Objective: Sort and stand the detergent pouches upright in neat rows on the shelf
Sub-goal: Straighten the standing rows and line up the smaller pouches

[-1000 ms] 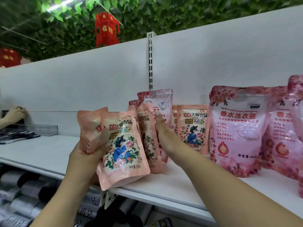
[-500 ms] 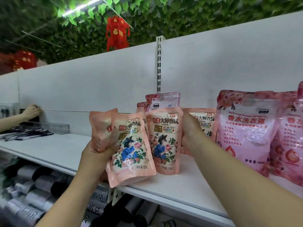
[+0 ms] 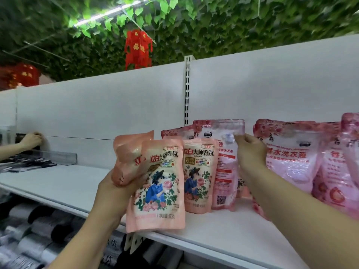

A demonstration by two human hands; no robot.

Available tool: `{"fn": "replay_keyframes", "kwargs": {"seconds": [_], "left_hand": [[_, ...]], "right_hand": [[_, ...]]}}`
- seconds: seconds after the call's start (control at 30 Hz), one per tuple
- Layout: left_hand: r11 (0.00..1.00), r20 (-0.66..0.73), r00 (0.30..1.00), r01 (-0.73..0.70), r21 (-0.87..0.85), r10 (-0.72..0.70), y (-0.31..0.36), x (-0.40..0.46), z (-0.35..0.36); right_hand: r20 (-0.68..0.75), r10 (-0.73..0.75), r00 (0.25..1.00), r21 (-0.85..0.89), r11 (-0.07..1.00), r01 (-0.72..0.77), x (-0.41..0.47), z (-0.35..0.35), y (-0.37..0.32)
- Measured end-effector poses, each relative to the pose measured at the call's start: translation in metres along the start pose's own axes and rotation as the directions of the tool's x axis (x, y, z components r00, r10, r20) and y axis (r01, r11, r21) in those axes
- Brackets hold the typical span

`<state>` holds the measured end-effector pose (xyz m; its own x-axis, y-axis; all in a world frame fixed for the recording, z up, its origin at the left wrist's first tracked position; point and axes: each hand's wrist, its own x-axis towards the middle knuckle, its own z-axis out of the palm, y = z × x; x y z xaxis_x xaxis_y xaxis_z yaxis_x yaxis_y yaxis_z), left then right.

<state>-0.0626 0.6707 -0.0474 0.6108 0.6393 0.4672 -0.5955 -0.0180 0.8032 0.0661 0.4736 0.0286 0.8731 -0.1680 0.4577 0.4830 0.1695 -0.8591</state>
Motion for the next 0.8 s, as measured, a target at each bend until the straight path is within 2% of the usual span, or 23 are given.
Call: {"fn": "replay_keyframes", "kwargs": {"seconds": [0.07,0.13,0.2,0.27,0.33,0.47,0.57,0.67,0.73,0.8], "left_hand": [[0.998,0.056,0.998,0.002,-0.060,0.001,0.007,-0.001,0.009],[0.989,0.135,0.991,0.013,-0.145,0.007,0.015,-0.001,0.020],[0.986,0.192,0.981,-0.005,-0.167,0.037,0.022,0.000,0.029],[0.994,0.217,0.975,-0.024,-0.109,0.047,0.023,0.002,0.040],[0.996,0.216,0.976,-0.022,-0.089,0.041,0.017,0.001,0.050],[0.997,0.271,0.963,0.029,-0.066,-0.011,-0.009,-0.005,0.062],[0.998,0.362,0.930,0.057,0.036,-0.066,-0.026,-0.005,0.068],[0.986,0.504,0.854,0.057,0.154,-0.128,-0.030,0.001,0.071],[0.981,0.543,0.819,0.114,0.159,-0.183,-0.030,0.000,0.072],[0.969,0.531,0.814,0.155,0.191,-0.235,-0.031,-0.003,0.070]], "right_hand": [[0.013,-0.085,0.996,-0.058,0.995,0.085,-0.007,-0.008,-0.001],[0.090,-0.115,0.989,-0.117,0.985,0.125,-0.012,-0.015,0.000],[0.213,0.001,0.977,-0.230,0.972,0.049,-0.019,-0.020,0.005],[0.254,0.112,0.961,-0.346,0.938,-0.017,-0.028,-0.026,0.016],[0.209,0.126,0.970,-0.349,0.936,-0.046,-0.032,-0.034,0.018],[0.117,0.125,0.985,-0.205,0.974,-0.099,-0.040,-0.059,-0.003],[0.050,0.056,0.997,-0.155,0.987,-0.047,-0.054,-0.086,-0.014],[-0.063,-0.049,0.997,-0.149,0.988,0.039,-0.064,-0.107,-0.017],[-0.058,-0.075,0.996,-0.136,0.988,0.067,-0.068,-0.116,-0.014],[0.036,0.025,0.999,-0.191,0.981,-0.017,-0.074,-0.121,-0.005]]}}
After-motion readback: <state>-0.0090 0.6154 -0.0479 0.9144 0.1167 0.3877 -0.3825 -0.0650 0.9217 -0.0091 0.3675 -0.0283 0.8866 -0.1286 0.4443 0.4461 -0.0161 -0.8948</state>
